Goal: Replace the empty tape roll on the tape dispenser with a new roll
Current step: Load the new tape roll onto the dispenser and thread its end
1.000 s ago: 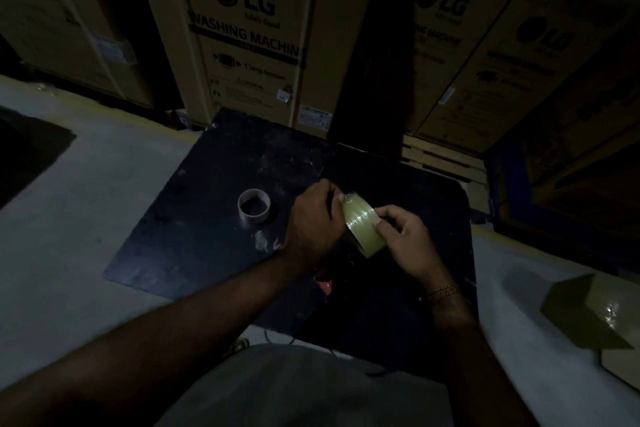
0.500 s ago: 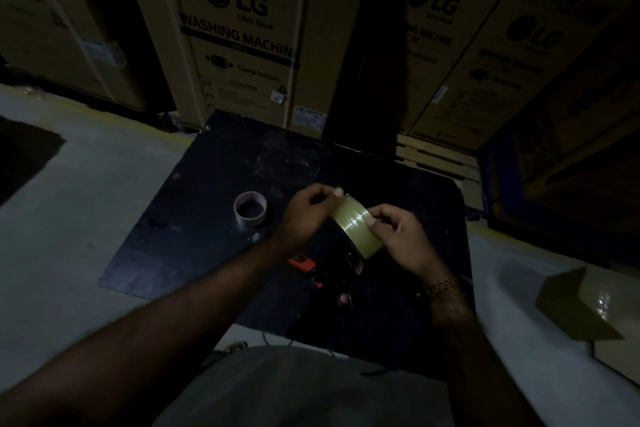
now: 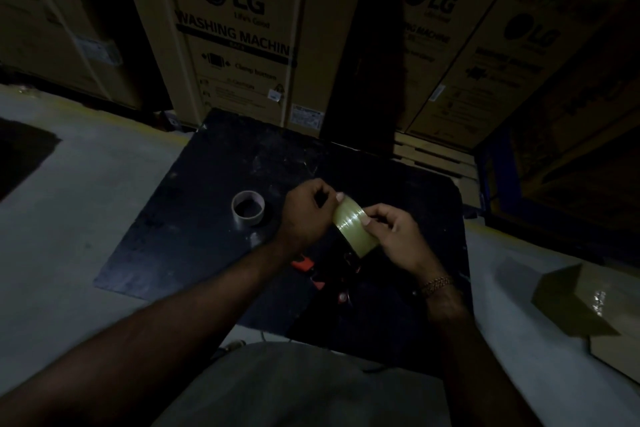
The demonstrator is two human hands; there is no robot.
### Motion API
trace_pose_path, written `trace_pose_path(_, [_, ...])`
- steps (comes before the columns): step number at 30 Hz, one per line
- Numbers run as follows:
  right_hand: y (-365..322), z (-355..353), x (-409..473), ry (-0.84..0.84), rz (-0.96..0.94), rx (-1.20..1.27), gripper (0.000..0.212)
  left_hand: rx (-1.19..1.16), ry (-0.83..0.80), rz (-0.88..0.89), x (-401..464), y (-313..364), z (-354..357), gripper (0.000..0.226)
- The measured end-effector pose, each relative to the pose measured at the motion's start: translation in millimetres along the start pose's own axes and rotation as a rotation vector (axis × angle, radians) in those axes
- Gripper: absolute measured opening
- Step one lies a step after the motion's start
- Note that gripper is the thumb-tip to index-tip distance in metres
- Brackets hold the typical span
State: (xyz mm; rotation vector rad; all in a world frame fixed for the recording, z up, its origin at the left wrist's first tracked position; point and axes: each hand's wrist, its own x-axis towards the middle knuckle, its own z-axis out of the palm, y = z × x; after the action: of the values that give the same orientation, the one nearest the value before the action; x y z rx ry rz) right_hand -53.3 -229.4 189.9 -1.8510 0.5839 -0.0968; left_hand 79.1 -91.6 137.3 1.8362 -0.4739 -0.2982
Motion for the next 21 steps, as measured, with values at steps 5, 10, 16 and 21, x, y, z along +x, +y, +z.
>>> trace_pose_path(5, [-2, -1, 2, -0.015, -0.009, -0.022, 0.012, 0.026, 0.075, 0.026, -5, 1, 5, 0.022])
trace_pose_path(10, [-4, 3, 3, 0.001, 0.011, -0.039, 0.016, 0.010, 0.098, 0.005, -11, -3, 7, 0.020])
trace_pose_path(16, [-3, -1, 5, 0.024, 0.033, -0.057, 0.014, 0.009, 0.151, -0.046, -13, 0, 8, 0.018])
trace_pose_path(21, [-2, -2, 1, 0.034, 0.032, 0.030, 0.017, -0.022, 0.151, -0.075, -6, 5, -1, 0.023])
